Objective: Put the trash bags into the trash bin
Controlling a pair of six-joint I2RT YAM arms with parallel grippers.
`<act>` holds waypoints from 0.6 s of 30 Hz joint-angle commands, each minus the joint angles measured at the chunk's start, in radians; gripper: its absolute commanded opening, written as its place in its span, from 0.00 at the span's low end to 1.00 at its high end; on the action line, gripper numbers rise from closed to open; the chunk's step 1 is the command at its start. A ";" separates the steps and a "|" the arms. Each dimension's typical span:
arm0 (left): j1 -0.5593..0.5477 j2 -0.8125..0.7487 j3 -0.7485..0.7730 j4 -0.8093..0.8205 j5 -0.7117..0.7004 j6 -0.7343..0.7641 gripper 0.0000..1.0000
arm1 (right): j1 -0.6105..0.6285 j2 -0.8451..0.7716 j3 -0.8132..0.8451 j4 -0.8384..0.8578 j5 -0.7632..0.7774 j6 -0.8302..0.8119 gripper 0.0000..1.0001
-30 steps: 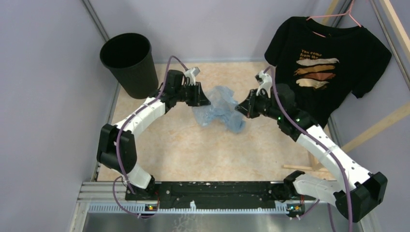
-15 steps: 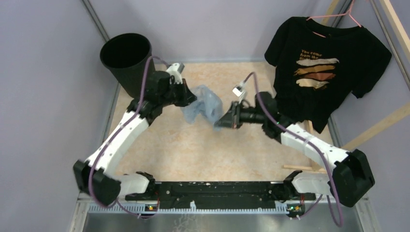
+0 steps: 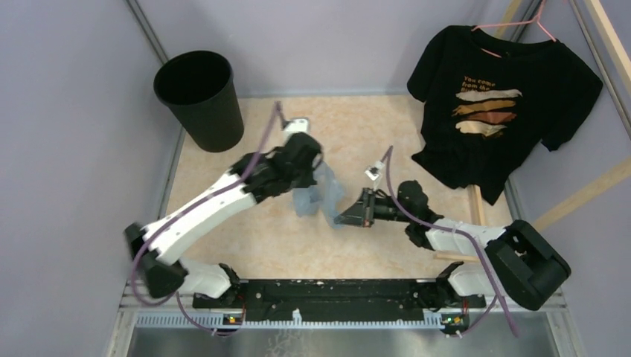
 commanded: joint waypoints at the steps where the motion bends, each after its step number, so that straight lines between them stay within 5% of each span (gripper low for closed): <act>1: -0.102 0.257 0.127 -0.126 -0.198 -0.083 0.04 | -0.181 -0.143 -0.172 0.078 -0.005 0.014 0.00; 5: -0.159 0.404 0.239 -0.089 -0.185 -0.071 0.51 | -0.213 -0.358 -0.137 -0.379 0.084 -0.205 0.00; 9: -0.180 0.444 0.251 0.054 -0.045 -0.024 0.93 | -0.257 -0.499 -0.042 -0.738 0.352 -0.354 0.00; 13: -0.183 0.371 0.187 0.189 0.189 0.006 0.98 | -0.312 -0.531 -0.013 -0.874 0.530 -0.383 0.00; 18: -0.205 0.172 -0.046 0.449 0.441 -0.016 0.98 | -0.415 -0.441 -0.060 -0.837 0.438 -0.388 0.00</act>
